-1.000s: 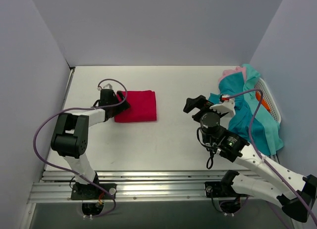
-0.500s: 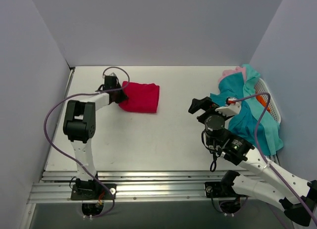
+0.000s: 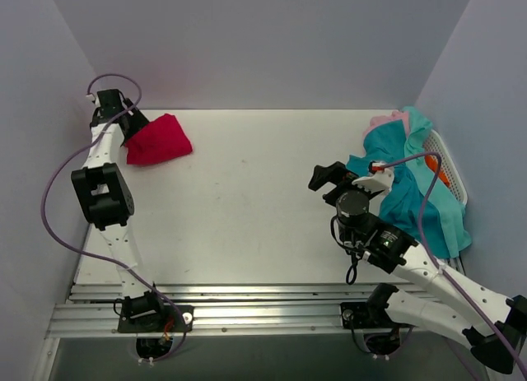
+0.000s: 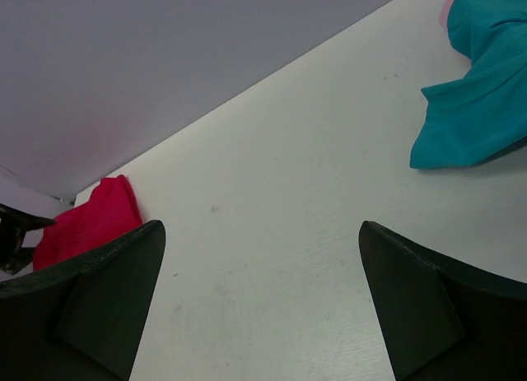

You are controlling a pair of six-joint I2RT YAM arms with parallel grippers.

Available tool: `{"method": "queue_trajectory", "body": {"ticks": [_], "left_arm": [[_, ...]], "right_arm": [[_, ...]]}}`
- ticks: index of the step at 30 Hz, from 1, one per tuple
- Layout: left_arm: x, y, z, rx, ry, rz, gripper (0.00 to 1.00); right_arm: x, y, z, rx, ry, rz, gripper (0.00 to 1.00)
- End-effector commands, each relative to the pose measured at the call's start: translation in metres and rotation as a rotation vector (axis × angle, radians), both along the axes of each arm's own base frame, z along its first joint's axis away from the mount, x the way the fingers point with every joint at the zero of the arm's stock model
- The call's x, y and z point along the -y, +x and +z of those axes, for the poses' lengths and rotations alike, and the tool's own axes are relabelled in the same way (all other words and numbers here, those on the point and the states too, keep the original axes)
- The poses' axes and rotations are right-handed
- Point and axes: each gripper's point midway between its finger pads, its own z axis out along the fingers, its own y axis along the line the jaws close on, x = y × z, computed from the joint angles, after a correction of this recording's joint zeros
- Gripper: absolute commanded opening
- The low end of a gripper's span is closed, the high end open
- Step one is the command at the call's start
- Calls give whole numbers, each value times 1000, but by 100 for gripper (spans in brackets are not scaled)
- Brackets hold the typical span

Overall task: Fold and stack the t-shirts
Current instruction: Neatly place the folded tshirt to the corner

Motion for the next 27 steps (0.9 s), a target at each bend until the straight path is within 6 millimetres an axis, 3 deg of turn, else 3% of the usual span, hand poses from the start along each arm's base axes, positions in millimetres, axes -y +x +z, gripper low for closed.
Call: {"method": "queue_trajectory", "body": {"ticks": [1,3,6,7,9,10,12,15,16,17,18,19,20,21,22,23,24,26,27], "left_arm": [[-27,0,49,32,65,64,94],[-31,0,71,98,42,67,94],[-21,-5,80,143,23,43,94],[-19,-10,100,179,28,39,94],[-12,-20,105,181,40,29,94],[-6,-29,128,222,53,17,94],[4,-40,147,259,94,0,94],[37,-75,176,302,201,-31,94],[52,-97,183,304,240,-22,94],[58,-107,186,313,254,-27,94],[59,-127,207,357,265,-21,94],[78,-138,205,363,257,-57,94],[81,-152,185,333,258,-61,94],[84,-173,202,390,257,-59,94],[88,-183,199,402,253,-71,94],[96,-191,182,402,253,-129,94],[100,-207,195,455,253,-141,94],[115,-222,187,454,245,-190,94],[123,-233,200,501,240,-216,94]], "right_arm": [[-13,4,0,9,-5,36,100],[-17,5,0,6,-3,53,100],[-20,4,-3,1,-3,65,100],[-19,3,-1,6,-1,64,100],[-17,2,-1,8,-1,61,100],[-17,2,-1,10,-1,61,100],[-15,1,1,15,6,58,100],[-19,-1,2,11,6,71,99],[-19,-2,1,4,2,73,99],[-19,-3,2,4,4,73,99],[-21,-6,0,-3,0,79,99],[-20,-8,2,0,3,79,99],[-19,-10,2,-1,1,79,99],[-20,-13,1,-3,-5,85,99],[-18,-15,2,1,-1,82,99],[-18,-17,0,-3,-6,85,99],[-18,-19,-2,-6,-13,87,99],[-18,-21,-5,-12,-20,88,99],[-18,-23,-6,-16,-28,89,99]]}}
